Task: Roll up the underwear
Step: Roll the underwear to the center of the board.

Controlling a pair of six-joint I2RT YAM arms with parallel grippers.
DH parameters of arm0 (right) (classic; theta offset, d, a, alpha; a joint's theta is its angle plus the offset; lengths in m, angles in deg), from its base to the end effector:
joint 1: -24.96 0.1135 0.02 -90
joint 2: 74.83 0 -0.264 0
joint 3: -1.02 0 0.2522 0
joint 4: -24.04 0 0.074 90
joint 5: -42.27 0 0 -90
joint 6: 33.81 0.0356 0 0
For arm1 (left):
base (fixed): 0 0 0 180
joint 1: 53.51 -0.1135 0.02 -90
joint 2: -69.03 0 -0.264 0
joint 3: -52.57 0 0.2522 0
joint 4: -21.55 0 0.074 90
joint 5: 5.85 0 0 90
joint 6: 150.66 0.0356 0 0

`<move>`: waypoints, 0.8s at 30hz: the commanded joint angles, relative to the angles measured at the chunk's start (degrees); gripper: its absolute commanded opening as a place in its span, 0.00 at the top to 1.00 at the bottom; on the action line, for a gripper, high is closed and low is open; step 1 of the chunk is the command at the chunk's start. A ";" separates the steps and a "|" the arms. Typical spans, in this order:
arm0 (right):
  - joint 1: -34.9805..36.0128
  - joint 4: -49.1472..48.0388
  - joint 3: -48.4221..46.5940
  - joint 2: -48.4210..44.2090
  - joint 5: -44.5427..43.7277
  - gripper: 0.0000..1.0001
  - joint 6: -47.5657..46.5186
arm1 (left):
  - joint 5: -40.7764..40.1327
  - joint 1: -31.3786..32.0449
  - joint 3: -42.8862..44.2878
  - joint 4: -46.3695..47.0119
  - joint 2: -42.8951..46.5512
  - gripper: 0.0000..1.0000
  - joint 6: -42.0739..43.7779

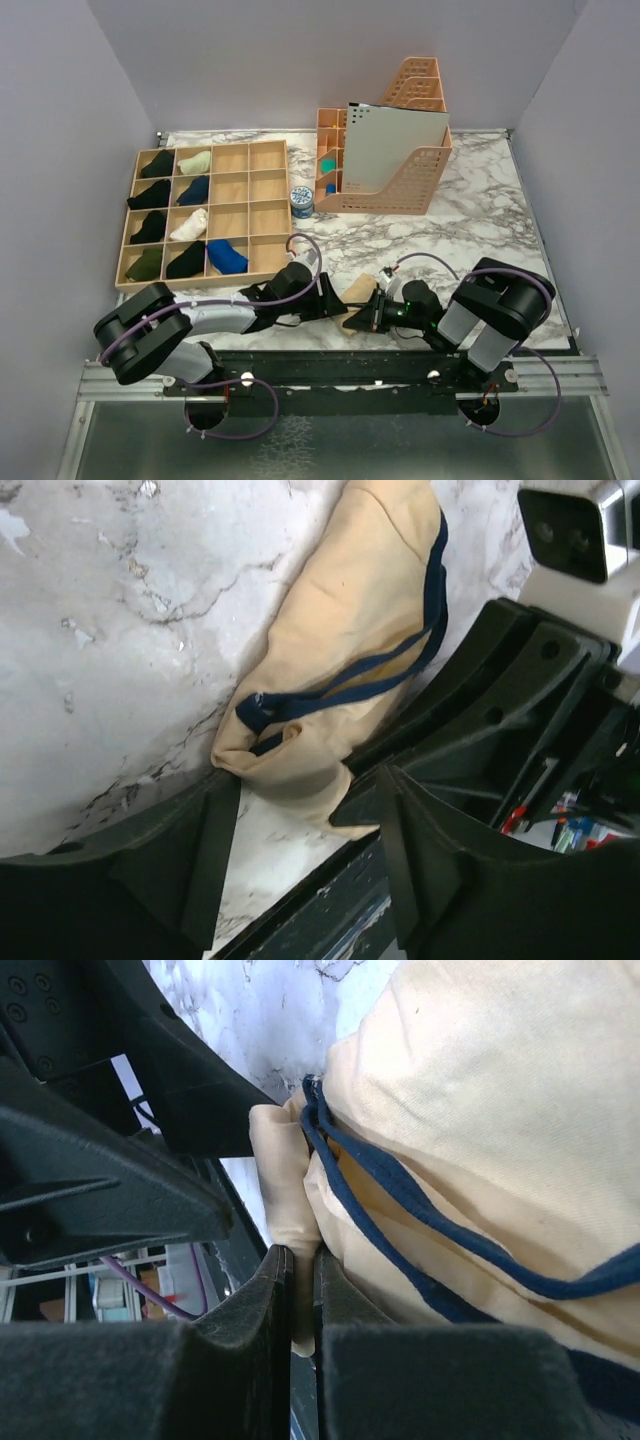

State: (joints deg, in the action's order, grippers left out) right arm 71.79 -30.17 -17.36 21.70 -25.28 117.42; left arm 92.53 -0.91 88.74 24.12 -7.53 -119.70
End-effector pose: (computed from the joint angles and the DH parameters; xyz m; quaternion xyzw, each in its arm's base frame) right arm 0.1266 0.1548 0.0856 -0.0022 0.8292 0.5286 0.1819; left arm 0.1398 -0.1914 0.1399 -0.0182 0.8961 -0.3997 0.1921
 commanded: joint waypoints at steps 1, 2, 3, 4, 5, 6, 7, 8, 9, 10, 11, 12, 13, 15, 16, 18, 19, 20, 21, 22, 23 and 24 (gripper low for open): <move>-0.72 0.87 1.06 2.56 0.87 0.95 0.46 | -6.69 1.08 2.40 -5.13 -6.61 0.41 -1.05; -0.76 0.97 0.88 2.60 1.02 0.94 0.28 | -7.15 1.41 2.62 -5.32 -7.75 0.44 -1.78; -0.84 1.00 0.78 2.61 1.20 0.94 0.15 | -7.61 1.90 2.71 -5.27 -8.56 0.47 -2.52; -0.83 0.85 0.82 2.49 1.22 0.93 0.09 | -7.90 2.23 2.51 -5.26 -9.20 0.51 -3.15; -0.79 0.74 0.91 2.29 1.27 0.92 -0.02 | -7.95 2.43 2.36 -5.26 -9.56 0.55 -3.63; -0.78 0.70 0.97 1.84 1.23 0.89 -0.43 | -7.94 2.50 2.00 -5.22 -9.65 0.59 -4.11; -0.77 1.17 1.01 1.25 1.19 0.86 -1.07 | -8.66 2.51 1.74 -5.05 -9.56 0.63 -4.25; -0.84 2.00 0.95 0.36 1.04 0.84 -1.76 | -9.33 2.51 1.68 -5.01 -9.38 0.67 -4.05; -0.84 3.37 0.86 -0.60 0.94 0.82 -2.56 | -9.42 2.51 1.78 -5.07 -9.24 0.69 -3.68; -0.84 5.24 0.45 -1.98 0.69 0.81 -3.26 | -9.48 2.51 2.13 -5.49 -9.11 0.72 -3.21; -0.81 7.74 0.06 -3.53 0.40 0.80 -4.13 | -9.52 2.51 2.71 -6.09 -9.12 0.75 -2.39; -0.78 10.58 -0.60 -5.18 0.24 0.77 -5.44 | -9.45 2.51 3.31 -6.78 -9.18 0.76 -1.68; -0.79 13.69 -1.35 -7.14 0.26 0.72 -6.95 | -9.44 2.51 4.10 -7.76 -9.29 0.77 -0.96; -0.83 20.50 -2.81 -11.91 -0.31 0.66 -10.01 | -9.40 2.49 5.74 -9.48 -9.60 0.77 0.28; -0.79 24.24 -3.46 -14.85 -0.77 0.64 -11.58 | -9.35 2.46 6.34 -10.13 -9.72 0.77 0.60; -0.79 33.95 -5.62 -21.38 -3.15 0.60 -16.33 | -9.37 2.51 6.96 -10.78 -9.60 0.77 0.85; -0.82 40.08 -7.26 -24.33 -4.39 0.59 -19.30 | -9.35 2.51 7.14 -11.04 -9.52 0.77 0.86; -0.77 45.46 -8.94 -27.16 -5.80 0.58 -22.27 | -9.20 2.51 7.38 -11.52 -9.42 0.77 0.86; -0.72 50.93 -10.40 -29.45 -7.19 0.58 -24.58 | -9.17 2.51 7.72 -11.93 -9.26 0.76 0.86; -0.69 54.84 -11.50 -31.36 -8.60 0.58 -26.58 | -9.19 2.51 7.99 -12.35 -8.99 0.76 0.86; -0.65 57.60 -12.28 -32.93 -9.45 0.57 -28.09 | -9.22 2.46 8.19 -12.50 -8.78 0.76 0.93; -0.42 59.92 -12.78 -34.19 -10.35 0.57 -29.27 | -9.20 2.50 8.44 -12.77 -8.59 0.76 0.95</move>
State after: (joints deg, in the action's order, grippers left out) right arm 71.22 9.09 -26.74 -7.30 -29.19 98.97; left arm 85.89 1.27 96.78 18.13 -15.48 -120.78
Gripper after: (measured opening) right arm 0.422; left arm 0.235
